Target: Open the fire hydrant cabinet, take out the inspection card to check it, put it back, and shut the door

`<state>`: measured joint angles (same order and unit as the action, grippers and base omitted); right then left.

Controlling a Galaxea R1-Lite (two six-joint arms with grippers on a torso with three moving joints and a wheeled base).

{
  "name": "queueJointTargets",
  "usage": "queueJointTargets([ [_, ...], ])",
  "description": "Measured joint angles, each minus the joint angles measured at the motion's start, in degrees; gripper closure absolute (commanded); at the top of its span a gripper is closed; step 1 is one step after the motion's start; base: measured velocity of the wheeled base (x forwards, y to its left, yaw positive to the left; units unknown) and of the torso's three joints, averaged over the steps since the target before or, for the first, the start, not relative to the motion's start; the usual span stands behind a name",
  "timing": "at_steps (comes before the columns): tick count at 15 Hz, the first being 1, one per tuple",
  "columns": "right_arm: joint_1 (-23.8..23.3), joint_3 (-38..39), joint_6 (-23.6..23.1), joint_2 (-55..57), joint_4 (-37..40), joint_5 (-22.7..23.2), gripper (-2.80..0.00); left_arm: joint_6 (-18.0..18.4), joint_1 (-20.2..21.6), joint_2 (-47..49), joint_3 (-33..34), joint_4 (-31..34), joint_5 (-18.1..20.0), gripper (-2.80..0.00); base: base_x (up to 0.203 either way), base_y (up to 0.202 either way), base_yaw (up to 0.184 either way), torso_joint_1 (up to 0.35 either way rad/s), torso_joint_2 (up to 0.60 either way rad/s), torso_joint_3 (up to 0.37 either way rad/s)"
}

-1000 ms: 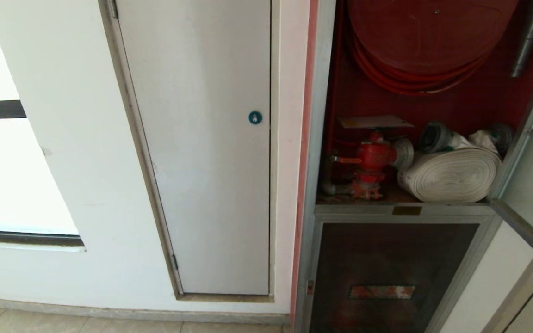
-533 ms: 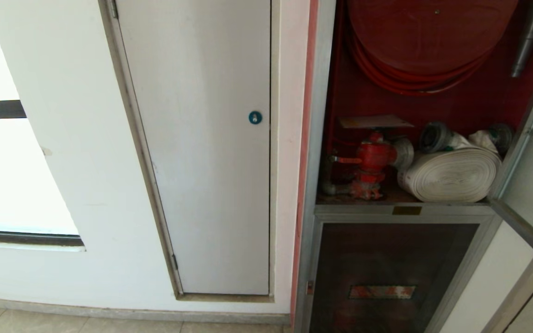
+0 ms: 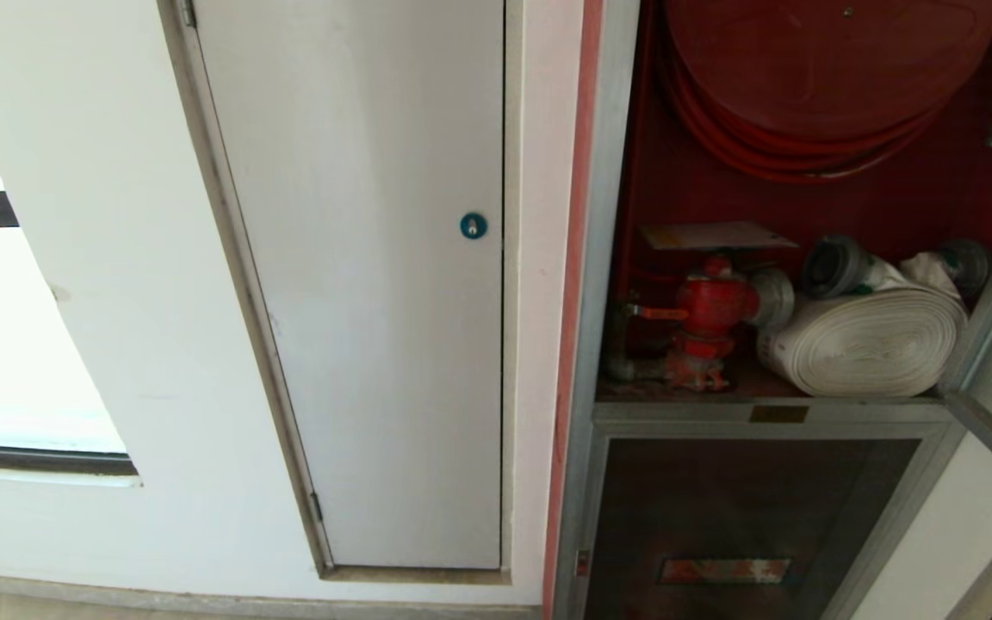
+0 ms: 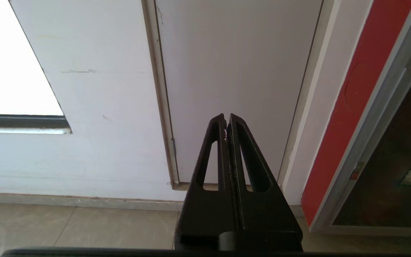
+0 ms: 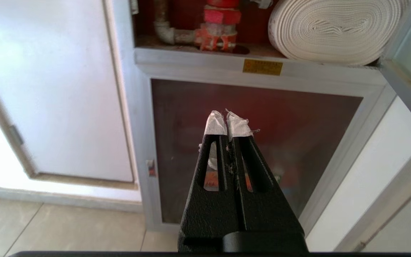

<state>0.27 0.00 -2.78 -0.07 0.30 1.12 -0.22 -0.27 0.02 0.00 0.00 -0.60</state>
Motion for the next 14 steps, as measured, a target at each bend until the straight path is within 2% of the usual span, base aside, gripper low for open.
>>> queueJointTargets([
  [14, 0.0, 0.0, 0.0, 0.0, 0.1, 0.0, 0.0, 0.1, 0.0, 0.0, 0.0, 0.0, 0.0, 0.0, 0.197, 0.0, 0.0, 0.001, 0.0, 0.003],
])
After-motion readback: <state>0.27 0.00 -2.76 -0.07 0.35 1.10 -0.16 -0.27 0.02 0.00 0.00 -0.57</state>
